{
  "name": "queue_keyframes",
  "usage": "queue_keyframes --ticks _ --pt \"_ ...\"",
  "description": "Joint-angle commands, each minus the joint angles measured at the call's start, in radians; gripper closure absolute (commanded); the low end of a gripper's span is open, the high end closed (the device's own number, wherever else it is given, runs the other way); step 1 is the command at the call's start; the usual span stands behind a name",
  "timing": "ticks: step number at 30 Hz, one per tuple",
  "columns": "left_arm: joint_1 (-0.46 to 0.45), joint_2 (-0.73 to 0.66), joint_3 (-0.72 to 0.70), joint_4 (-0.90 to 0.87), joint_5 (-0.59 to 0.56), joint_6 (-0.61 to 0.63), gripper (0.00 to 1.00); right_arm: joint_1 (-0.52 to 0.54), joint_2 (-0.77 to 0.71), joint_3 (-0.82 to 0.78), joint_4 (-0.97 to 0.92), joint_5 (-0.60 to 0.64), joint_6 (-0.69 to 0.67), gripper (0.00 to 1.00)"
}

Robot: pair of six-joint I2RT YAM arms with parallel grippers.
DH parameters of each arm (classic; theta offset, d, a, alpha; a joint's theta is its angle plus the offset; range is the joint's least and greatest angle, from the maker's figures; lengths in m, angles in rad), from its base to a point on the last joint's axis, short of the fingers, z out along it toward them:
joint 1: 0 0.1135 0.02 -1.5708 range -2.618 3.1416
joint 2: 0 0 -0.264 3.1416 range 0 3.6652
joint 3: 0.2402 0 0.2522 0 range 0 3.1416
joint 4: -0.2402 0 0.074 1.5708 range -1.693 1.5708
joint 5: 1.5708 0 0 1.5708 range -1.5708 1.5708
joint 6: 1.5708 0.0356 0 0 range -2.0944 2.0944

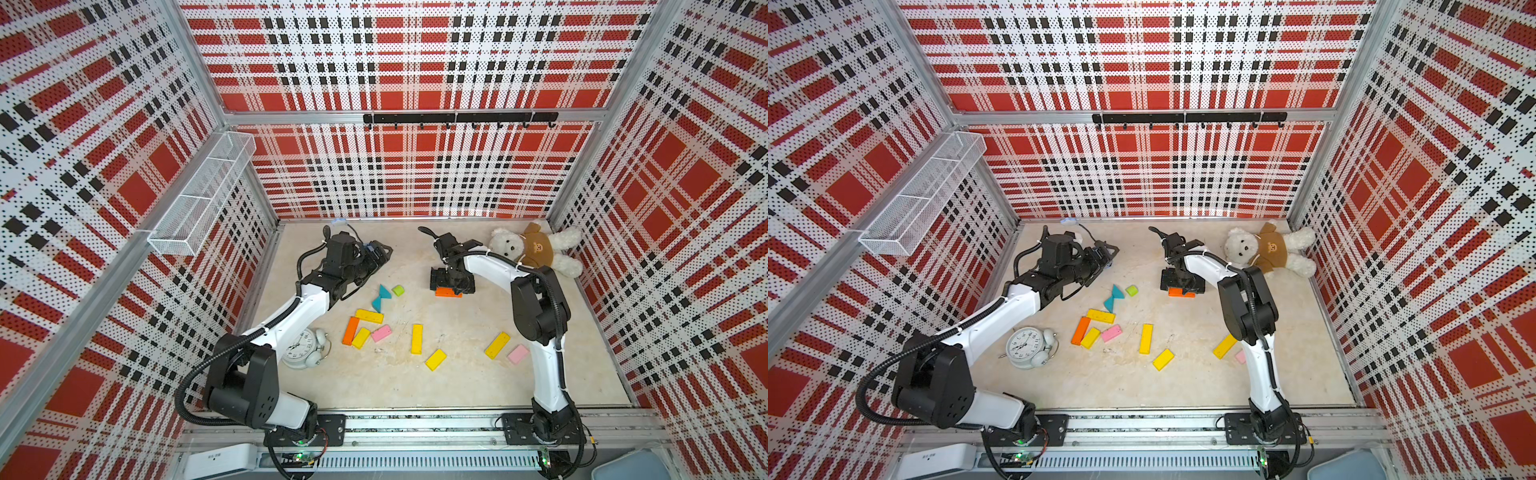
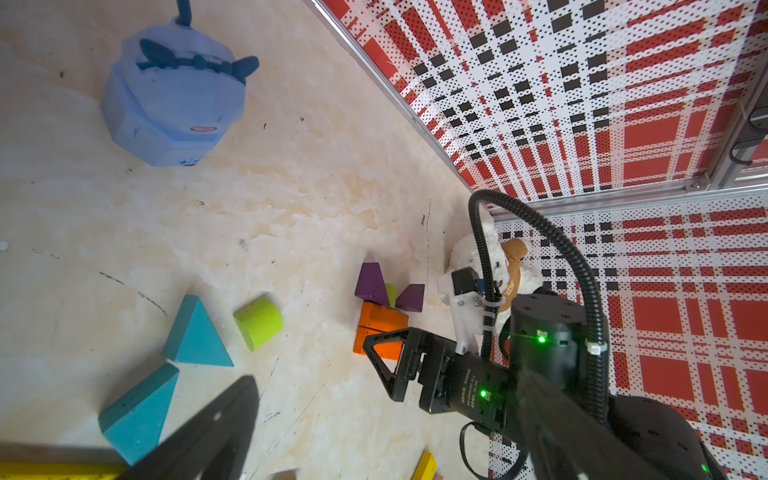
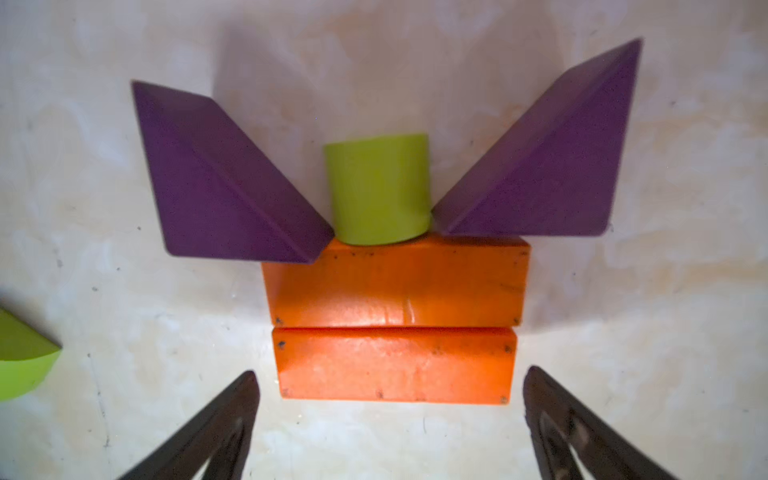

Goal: Assemble a carrot with building blocks
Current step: Assemble the building block at the center of the board, then pick up the building block from the center of the board.

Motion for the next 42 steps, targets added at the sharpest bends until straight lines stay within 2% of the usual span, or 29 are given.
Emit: queue_keyframes --ticks 1,9,11,17,21,24,31,35,38,42 --pt "-0.006 -0.011 -0.011 0.022 0.006 -0.007 0.0 -0.002 -0.041 0.012 -0.02 0.018 -0.015 0.0" --pt "0.013 -0.042 -0.008 0.026 0.01 0.005 0.0 0.064 -0.177 -0.001 -0.037 0.066 -0.099 0.0" --pt "0.026 -0.061 -0.004 0.023 -0.003 0.013 0.0 0.106 -0.225 -0.02 -0.008 0.051 -0.185 0.0" --pt "0.088 -0.166 0.052 -0.137 -0.185 0.091 0.0 0.263 -0.284 -0.023 0.048 -0.004 -0.36 0.05" --pt "0.22 -0.249 0.02 -0.246 -0.07 0.07 0.01 0.344 -0.266 0.03 0.04 -0.01 -0.419 0.08" --pt "0.358 -0.342 -0.07 -0.342 0.019 0.091 0.0 0.394 -0.238 0.062 0.059 -0.046 -0.457 0.1" --pt "0.648 -0.529 -0.295 -0.448 0.115 0.177 0.01 0.468 -0.104 0.147 0.141 -0.128 -0.481 0.16" --pt "0.68 -0.556 -0.335 -0.464 0.083 0.202 0.0 0.497 -0.019 0.223 0.155 -0.163 -0.488 0.22" --pt "0.691 -0.546 -0.34 -0.472 0.076 0.225 0.0 0.518 0.034 0.276 0.144 -0.157 -0.504 0.22" --pt "0.723 -0.519 -0.366 -0.435 0.138 0.23 0.0 0.527 0.095 0.334 0.143 -0.187 -0.507 0.22"
